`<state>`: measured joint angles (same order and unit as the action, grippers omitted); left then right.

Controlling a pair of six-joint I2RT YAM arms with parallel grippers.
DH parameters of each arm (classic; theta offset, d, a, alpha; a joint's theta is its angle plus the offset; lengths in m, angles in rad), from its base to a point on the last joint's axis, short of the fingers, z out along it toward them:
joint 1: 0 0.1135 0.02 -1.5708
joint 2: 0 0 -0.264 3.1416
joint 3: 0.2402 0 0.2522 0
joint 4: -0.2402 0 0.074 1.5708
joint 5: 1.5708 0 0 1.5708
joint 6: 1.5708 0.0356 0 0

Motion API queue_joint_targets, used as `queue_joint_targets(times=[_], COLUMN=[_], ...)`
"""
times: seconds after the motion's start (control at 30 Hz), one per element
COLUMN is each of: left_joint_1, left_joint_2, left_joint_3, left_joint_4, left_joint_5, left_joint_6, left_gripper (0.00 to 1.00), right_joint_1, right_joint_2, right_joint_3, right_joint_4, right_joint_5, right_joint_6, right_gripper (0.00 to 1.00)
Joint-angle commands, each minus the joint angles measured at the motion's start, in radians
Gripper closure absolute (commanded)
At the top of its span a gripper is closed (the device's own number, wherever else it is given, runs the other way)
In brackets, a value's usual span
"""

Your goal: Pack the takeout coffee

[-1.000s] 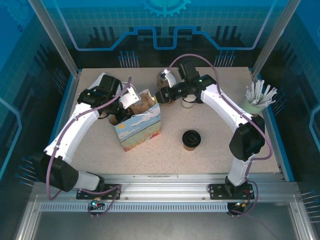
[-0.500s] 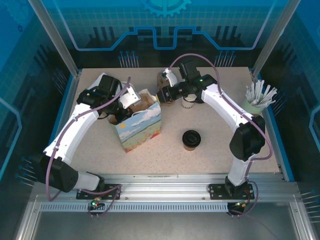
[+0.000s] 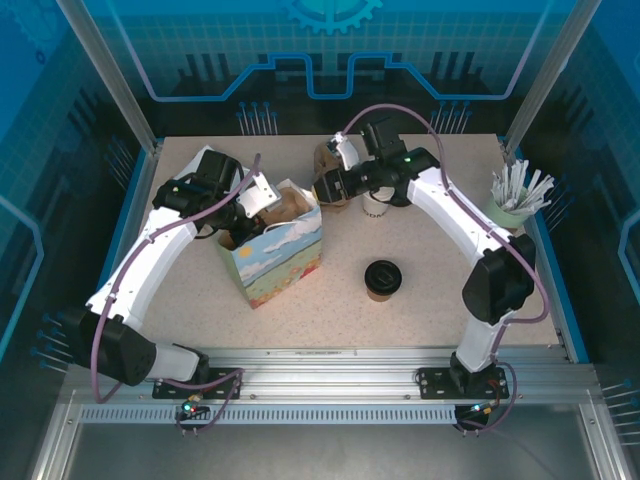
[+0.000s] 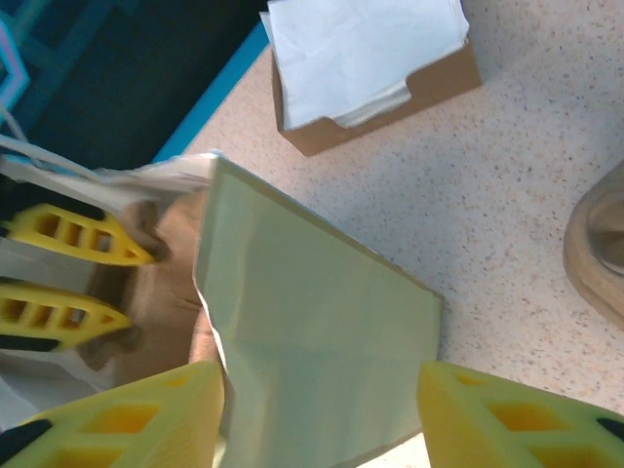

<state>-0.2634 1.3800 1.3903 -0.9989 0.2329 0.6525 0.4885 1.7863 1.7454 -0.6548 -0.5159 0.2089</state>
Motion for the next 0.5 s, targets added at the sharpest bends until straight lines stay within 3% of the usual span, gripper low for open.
queue_joint_targets(times=[0.0,0.47], left_joint_1=[0.004,-0.050], left_joint_2=[0.019,0.074], left_joint_3=[-0.002,0.009], left_joint_4=[-0.031,-0.026], left_joint_5=[0.014,-0.031], left_joint_6=[-0.020,-0.079], left_gripper=[0.76,0.76], right_joint_1=[-0.013,-0.062], right_joint_2=[-0.087,-0.205], right_joint_3=[-0.012,-0.127], right_joint_4=[0.068,0.116], right_joint_5=[-0.059,-0.026], right_joint_6=[0.040,0.060], right_gripper=[0.41,0.39])
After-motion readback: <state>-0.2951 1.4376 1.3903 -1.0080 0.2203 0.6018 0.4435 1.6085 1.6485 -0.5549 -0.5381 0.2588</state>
